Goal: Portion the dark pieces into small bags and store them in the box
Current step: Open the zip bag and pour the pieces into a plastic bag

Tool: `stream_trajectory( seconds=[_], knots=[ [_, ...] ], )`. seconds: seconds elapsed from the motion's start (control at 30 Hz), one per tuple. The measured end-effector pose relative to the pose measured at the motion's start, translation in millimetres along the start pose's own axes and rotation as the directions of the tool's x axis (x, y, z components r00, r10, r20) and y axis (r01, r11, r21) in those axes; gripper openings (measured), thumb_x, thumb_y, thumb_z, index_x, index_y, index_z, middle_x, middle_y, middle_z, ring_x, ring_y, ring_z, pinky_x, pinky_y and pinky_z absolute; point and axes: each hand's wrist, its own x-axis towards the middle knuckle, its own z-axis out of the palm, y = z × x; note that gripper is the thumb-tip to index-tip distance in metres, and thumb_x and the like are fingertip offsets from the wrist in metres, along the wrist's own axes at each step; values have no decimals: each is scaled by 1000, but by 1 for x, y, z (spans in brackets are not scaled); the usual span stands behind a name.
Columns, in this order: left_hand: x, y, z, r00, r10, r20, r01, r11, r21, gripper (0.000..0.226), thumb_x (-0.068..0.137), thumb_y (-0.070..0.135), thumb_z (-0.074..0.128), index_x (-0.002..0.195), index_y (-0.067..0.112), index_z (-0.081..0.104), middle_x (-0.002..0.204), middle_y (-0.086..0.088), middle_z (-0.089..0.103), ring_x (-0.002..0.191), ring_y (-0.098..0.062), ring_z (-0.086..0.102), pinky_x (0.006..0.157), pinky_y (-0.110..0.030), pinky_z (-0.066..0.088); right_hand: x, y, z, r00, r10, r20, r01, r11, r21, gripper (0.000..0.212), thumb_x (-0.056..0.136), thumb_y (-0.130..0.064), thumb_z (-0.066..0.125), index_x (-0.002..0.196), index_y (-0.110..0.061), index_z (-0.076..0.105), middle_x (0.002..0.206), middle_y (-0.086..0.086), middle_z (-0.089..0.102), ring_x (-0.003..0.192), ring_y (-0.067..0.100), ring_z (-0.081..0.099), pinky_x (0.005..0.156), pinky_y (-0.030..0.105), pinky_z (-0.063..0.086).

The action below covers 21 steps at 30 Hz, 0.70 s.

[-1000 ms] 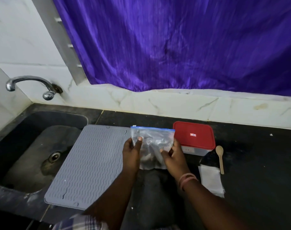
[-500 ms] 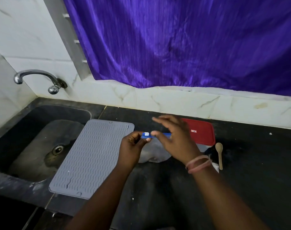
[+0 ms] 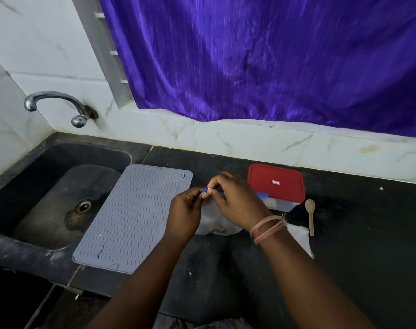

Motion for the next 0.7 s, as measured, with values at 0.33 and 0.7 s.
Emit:
stream_trajectory(
  seconds=[0.33,0.7],
  knots=[
    [1,4,-14,975,-137,-174,99,973,-210,25,102,6,55,95,16,77,93,0,77,96,-22,71,94,-54,54,-44,56,-40,983,175,46,-161,964,-213,2,95,-22,56,94,-22,59,96,-3,60,90,20,56,79,42,48],
    [4,10,12,965,-251,-68,201,885,-421,30,106,14,47,97,23,73,112,1,76,114,-26,67,106,-59,47,-45,29,-37,962,248,117,-251,968,14,20,94,-25,61,111,-21,72,102,-7,74,92,9,67,84,31,54]
  ],
)
